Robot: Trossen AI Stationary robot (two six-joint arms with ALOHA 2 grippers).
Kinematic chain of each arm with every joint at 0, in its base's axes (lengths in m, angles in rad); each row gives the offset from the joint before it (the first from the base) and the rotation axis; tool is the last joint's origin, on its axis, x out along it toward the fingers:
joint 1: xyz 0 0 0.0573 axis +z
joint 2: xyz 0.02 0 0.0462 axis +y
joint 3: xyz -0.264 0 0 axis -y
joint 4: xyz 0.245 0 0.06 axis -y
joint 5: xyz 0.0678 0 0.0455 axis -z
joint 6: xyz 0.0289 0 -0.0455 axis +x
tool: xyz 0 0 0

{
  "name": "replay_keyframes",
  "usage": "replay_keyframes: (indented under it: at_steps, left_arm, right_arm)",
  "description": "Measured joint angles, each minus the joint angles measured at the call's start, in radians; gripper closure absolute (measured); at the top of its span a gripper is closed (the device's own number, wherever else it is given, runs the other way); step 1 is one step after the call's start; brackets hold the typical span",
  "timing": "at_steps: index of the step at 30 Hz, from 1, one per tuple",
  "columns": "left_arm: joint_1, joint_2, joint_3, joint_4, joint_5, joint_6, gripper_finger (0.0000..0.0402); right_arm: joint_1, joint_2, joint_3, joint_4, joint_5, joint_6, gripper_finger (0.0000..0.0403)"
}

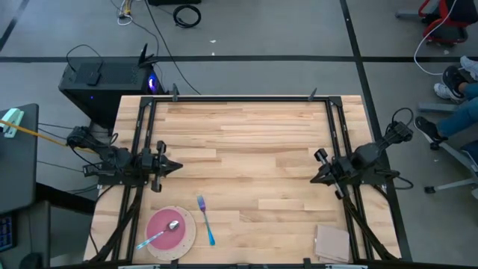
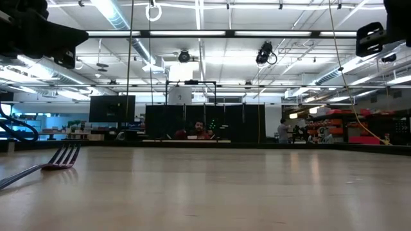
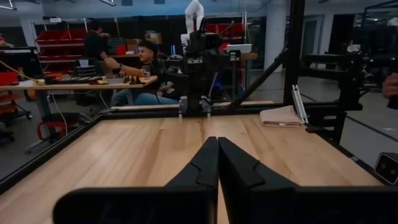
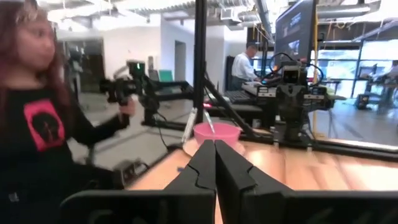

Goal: Set table place
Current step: Return to Home Position

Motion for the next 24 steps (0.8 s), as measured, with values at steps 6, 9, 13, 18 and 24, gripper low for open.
replay_keyframes:
  at_steps: [6, 9, 13, 18, 24]
  left_arm:
    - [0.0, 0.0, 0.0, -0.006, 0.0, -0.055, 0.0391]
    - [0.0, 0.0, 0.0, -0.004, 0.0, -0.087, 0.0377]
    - [0.0, 0.0, -0.001, 0.002, 0.0, -0.087, 0.036]
    - [0.0, 0.0, -0.001, 0.004, 0.0, -0.087, 0.0355]
    - [0.0, 0.0, -0.001, 0.006, 0.0, -0.087, 0.0364]
  right_arm:
    - [0.0, 0.001, 0.0, -0.052, 0.004, -0.05, 0.0393]
    - [0.0, 0.001, 0.0, -0.052, 0.004, -0.017, 0.0391]
    - [0.0, 0.001, 0.0, -0.052, 0.004, -0.001, 0.0391]
    - [0.0, 0.001, 0.001, -0.052, 0.004, -0.002, 0.0391]
    - [0.0, 0.002, 0.001, -0.052, 0.004, -0.003, 0.0389]
